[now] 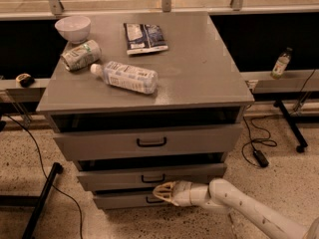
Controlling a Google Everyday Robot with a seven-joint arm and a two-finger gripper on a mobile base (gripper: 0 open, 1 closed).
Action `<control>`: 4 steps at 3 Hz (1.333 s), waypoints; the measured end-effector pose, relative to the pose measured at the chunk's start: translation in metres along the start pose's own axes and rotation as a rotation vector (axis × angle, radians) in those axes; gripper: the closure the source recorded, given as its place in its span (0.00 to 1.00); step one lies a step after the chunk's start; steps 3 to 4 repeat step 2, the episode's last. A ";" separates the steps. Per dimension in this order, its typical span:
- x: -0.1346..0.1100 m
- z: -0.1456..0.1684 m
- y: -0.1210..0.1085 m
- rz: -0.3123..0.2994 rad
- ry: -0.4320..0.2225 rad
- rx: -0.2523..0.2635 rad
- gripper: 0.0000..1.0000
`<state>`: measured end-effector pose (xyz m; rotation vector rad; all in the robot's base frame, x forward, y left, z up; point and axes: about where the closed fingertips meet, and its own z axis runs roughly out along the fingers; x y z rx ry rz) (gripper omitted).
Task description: Close middle drawer
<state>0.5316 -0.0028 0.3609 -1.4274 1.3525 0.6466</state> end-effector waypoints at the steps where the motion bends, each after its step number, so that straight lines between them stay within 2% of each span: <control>1: -0.008 -0.032 0.032 -0.004 0.003 -0.070 1.00; 2: -0.010 -0.076 0.069 0.067 0.023 -0.114 0.83; 4: -0.010 -0.076 0.069 0.067 0.023 -0.114 0.83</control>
Offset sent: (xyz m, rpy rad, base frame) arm -0.1516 -0.1063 0.0199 -0.0451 0.2341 0.0651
